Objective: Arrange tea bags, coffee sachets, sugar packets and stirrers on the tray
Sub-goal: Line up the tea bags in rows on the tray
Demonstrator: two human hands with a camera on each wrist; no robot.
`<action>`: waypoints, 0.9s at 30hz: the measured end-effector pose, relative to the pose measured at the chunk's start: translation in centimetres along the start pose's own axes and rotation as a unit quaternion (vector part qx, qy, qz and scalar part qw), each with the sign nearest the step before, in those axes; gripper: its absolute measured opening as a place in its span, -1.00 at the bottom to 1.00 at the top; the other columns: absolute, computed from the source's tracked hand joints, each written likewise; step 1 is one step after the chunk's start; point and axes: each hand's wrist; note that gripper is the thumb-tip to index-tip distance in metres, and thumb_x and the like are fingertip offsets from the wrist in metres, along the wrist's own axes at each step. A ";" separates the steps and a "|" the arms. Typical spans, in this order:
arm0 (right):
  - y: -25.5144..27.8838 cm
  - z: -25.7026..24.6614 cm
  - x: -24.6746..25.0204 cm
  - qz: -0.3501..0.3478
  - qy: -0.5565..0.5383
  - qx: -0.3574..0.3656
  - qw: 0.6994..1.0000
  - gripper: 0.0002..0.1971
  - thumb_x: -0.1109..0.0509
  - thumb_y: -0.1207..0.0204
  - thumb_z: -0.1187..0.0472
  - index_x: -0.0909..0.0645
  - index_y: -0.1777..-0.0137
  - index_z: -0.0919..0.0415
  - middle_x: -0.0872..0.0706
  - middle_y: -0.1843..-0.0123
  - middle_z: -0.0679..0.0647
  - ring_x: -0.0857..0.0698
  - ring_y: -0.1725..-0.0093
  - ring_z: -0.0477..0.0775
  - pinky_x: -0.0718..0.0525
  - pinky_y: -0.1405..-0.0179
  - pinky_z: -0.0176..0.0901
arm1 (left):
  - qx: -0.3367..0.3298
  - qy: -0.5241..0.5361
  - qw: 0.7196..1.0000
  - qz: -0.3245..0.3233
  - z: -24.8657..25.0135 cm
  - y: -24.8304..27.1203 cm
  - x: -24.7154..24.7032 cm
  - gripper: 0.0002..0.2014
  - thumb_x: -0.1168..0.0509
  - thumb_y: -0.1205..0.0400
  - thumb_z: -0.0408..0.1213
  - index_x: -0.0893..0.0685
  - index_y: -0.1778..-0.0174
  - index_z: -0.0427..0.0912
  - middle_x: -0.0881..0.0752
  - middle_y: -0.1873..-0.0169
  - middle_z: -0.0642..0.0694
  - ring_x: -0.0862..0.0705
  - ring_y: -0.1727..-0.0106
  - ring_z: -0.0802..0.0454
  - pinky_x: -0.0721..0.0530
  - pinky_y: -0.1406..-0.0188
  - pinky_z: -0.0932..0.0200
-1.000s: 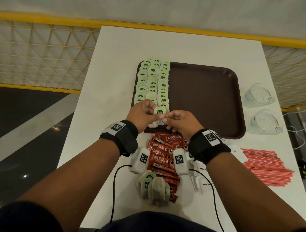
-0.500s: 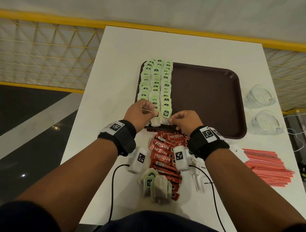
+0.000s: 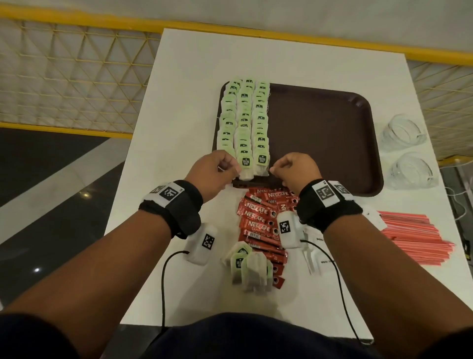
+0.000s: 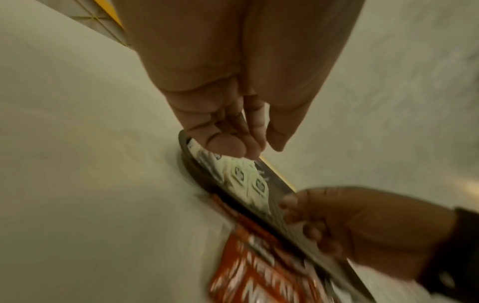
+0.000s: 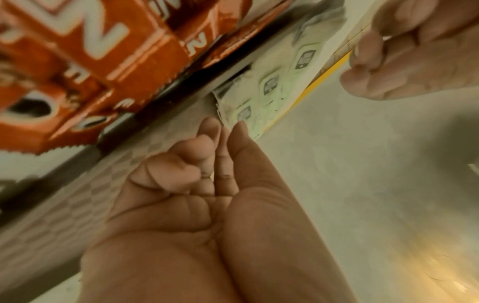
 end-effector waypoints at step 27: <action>18.7 4.7 -6.1 -0.074 0.255 0.013 0.964 -0.63 -0.43 -0.48 -0.11 -0.35 0.32 0.03 -0.45 0.35 -0.07 -0.54 0.25 0.04 -0.27 0.49 -0.24 | -0.046 -0.340 0.912 -0.227 -3.2 10.8 -4.7 -0.58 -0.51 -0.45 0.14 -0.53 0.02 -0.04 -0.57 0.08 -0.06 -0.59 0.08 -0.04 -0.51 0.15 0.11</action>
Point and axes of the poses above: each hand's wrist, its own y-axis away from the middle knuckle, its own x-axis out of the back of the hand, z = x × y
